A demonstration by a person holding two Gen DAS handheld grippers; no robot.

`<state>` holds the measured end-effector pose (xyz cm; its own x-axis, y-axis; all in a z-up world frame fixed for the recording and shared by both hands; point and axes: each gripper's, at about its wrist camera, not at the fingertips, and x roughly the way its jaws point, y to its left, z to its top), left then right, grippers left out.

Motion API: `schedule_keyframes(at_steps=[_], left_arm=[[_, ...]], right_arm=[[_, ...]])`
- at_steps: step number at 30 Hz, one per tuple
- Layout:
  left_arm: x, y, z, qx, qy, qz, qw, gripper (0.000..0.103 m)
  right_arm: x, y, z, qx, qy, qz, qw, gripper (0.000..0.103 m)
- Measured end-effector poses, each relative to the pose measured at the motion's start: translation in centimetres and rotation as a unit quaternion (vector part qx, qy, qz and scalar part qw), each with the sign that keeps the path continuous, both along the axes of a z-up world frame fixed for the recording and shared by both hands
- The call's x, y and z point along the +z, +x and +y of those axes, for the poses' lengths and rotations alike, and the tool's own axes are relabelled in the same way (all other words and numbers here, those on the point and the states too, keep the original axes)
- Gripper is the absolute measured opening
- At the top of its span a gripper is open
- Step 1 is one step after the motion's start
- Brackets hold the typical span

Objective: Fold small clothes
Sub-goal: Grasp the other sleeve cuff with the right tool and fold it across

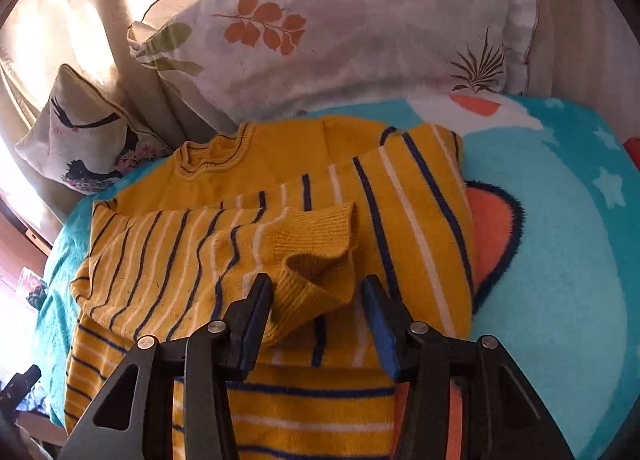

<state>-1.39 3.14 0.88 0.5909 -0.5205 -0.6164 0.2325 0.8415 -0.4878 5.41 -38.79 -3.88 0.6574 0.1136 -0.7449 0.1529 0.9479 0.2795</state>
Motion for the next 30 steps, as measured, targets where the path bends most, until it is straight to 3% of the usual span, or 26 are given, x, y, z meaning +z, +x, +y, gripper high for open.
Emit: schedule_keyframes(at_steps=[1,6,10,15,20,25,27,28,29,30], left_arm=[[0.1,0.3,-0.1,0.001,0.001,-0.001,1.0,0.058],[-0.3,2.8,-0.8,-0.001,-0.022,0.019,0.9996,0.061],[-0.5,4.8,-2.1,-0.005,-0.051,0.036,0.998,0.063],[-1.2,6.3,-5.0,-0.03,-0.043,0.048,0.9974,0.063],[-2.3,7.9,-8.4,-0.061,-0.012,0.058,0.9964,0.063],[-4.5,11.4,-10.1,-0.048,0.006,0.089,0.9949,0.063],[-4.9,12.3,-10.2,-0.043,-0.004,0.094,0.9946,0.052],[-5.0,12.6,-10.4,-0.046,-0.008,0.096,0.9943,0.034],[-5.1,12.9,-10.5,-0.05,-0.009,0.101,0.9936,0.007],[-5.3,13.2,-10.6,-0.053,-0.011,0.107,0.9928,0.004]], right_arm=[[0.5,0.1,0.1,0.006,-0.002,-0.005,1.0,0.011],[5.0,-0.2,1.8,0.021,-0.029,-0.065,0.997,0.01],[10.1,0.5,2.6,0.031,-0.009,-0.114,0.993,0.01],[15.0,1.6,3.9,0.043,-0.01,-0.149,0.988,0.01],[16.3,2.2,4.5,0.051,-0.007,-0.149,0.987,0.01],[15.9,1.7,3.8,0.051,0.004,-0.151,0.987,0.01],[15.8,1.3,3.8,0.054,0.006,-0.153,0.987,0.01],[15.8,1.1,3.8,0.055,0.005,-0.154,0.987,0.01],[15.8,1.0,3.8,0.057,0.005,-0.154,0.986,0.01],[15.7,0.9,3.9,0.058,0.004,-0.155,0.986,0.01]])
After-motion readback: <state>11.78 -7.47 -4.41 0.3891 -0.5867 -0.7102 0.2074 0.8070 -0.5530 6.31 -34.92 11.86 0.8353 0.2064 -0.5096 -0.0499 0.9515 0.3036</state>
